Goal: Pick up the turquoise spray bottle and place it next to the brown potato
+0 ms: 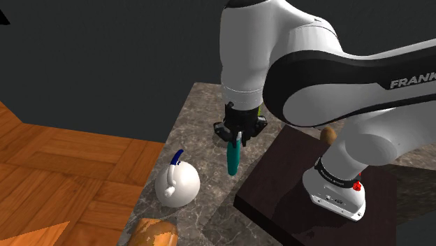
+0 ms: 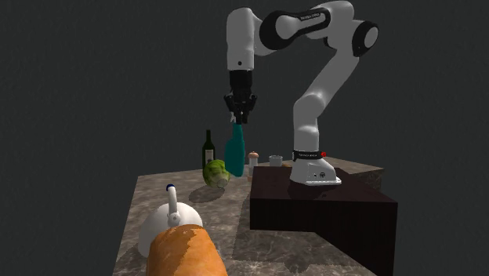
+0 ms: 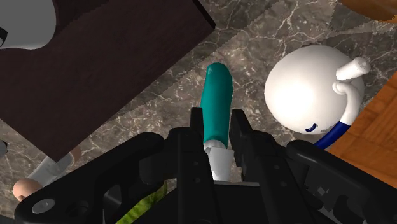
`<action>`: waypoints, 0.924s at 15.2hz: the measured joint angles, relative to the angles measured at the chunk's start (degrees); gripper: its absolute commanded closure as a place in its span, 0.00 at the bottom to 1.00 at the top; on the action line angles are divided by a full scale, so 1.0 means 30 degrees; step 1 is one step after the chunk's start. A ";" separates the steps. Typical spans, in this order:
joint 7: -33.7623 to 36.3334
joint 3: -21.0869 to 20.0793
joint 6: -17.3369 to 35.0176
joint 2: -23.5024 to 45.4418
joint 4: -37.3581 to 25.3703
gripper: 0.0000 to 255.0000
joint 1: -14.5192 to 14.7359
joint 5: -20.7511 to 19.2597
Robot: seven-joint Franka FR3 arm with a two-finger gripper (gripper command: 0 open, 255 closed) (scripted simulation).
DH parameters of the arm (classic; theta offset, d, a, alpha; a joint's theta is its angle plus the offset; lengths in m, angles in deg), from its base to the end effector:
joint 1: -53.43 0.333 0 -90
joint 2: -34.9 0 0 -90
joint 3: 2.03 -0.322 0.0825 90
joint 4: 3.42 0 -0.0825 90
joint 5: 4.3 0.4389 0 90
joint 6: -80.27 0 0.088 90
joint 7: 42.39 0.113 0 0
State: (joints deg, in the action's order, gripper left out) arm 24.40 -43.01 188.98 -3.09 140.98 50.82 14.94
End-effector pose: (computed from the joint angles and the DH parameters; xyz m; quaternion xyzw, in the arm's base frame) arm 0.3244 0.2768 0.4146 0.9292 -0.3649 0.0183 0.0566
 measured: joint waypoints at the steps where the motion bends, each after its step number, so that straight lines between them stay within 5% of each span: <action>1: -0.0024 0.0132 -0.0306 -0.0113 -0.0188 1.00 0.0017 -0.0050; 14: -0.0129 0.1331 -0.3676 -0.0574 -0.3064 1.00 -0.0142 -0.0793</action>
State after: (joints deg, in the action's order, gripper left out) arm 24.02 -39.02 177.95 -4.81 131.79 50.39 12.56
